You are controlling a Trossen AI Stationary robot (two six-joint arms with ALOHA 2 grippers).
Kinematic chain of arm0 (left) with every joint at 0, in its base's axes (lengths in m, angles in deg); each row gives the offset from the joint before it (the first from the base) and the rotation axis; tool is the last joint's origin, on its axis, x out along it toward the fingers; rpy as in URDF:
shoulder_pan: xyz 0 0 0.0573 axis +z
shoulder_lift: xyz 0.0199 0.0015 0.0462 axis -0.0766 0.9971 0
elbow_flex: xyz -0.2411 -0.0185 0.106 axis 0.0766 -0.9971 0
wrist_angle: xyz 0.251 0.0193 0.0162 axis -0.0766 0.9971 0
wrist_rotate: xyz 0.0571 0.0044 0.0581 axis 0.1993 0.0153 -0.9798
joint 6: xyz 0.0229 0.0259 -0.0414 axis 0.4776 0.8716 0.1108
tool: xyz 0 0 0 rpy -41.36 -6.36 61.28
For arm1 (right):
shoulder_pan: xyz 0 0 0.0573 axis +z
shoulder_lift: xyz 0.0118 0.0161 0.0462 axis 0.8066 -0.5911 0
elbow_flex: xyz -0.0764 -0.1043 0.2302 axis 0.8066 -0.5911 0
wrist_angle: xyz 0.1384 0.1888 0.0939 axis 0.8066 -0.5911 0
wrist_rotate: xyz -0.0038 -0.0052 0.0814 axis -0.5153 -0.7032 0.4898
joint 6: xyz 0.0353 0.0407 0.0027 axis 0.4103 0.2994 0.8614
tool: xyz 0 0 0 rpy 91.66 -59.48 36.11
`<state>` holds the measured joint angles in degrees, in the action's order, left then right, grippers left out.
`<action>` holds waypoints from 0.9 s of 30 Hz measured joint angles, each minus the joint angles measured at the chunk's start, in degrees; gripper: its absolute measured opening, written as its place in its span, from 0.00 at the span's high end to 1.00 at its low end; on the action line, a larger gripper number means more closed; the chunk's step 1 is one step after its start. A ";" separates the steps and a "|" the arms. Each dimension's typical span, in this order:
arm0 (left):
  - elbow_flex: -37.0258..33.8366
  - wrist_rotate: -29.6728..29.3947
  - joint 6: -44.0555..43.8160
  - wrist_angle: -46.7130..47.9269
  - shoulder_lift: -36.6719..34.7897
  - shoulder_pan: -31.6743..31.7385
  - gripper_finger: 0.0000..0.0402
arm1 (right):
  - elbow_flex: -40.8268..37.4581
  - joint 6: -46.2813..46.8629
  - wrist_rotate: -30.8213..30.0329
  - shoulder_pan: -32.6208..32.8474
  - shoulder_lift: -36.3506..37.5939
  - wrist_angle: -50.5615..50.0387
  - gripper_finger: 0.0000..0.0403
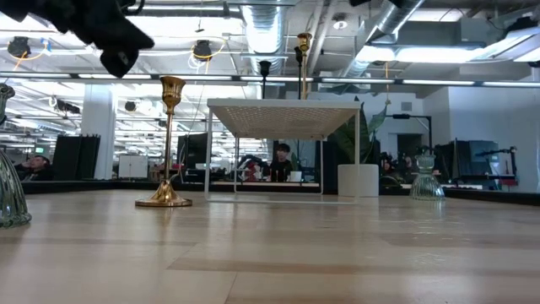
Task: Pick & Place candle stick holders
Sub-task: Align the golden candle holder with the other golden candle holder on the shelf
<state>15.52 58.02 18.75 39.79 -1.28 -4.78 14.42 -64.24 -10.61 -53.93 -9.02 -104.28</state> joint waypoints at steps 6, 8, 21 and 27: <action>-1.98 -1.65 0.00 1.37 0.36 -2.92 0.99 | 0.02 0.02 -0.80 3.17 2.51 0.27 1.00; -4.13 -2.57 -0.89 1.16 0.36 -3.29 0.99 | 0.02 0.00 -1.61 4.42 4.01 -0.09 1.00; -22.93 -1.33 -6.46 -27.97 0.45 -3.40 0.99 | 0.02 0.41 -12.16 12.51 13.37 -1.03 1.00; -26.30 -1.63 -7.02 -28.82 1.72 -3.40 0.99 | 0.02 0.44 -13.59 13.71 13.92 -1.22 1.00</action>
<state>-10.78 56.39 11.73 10.97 0.44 -8.18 14.44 -63.80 -24.20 -40.22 4.90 -105.51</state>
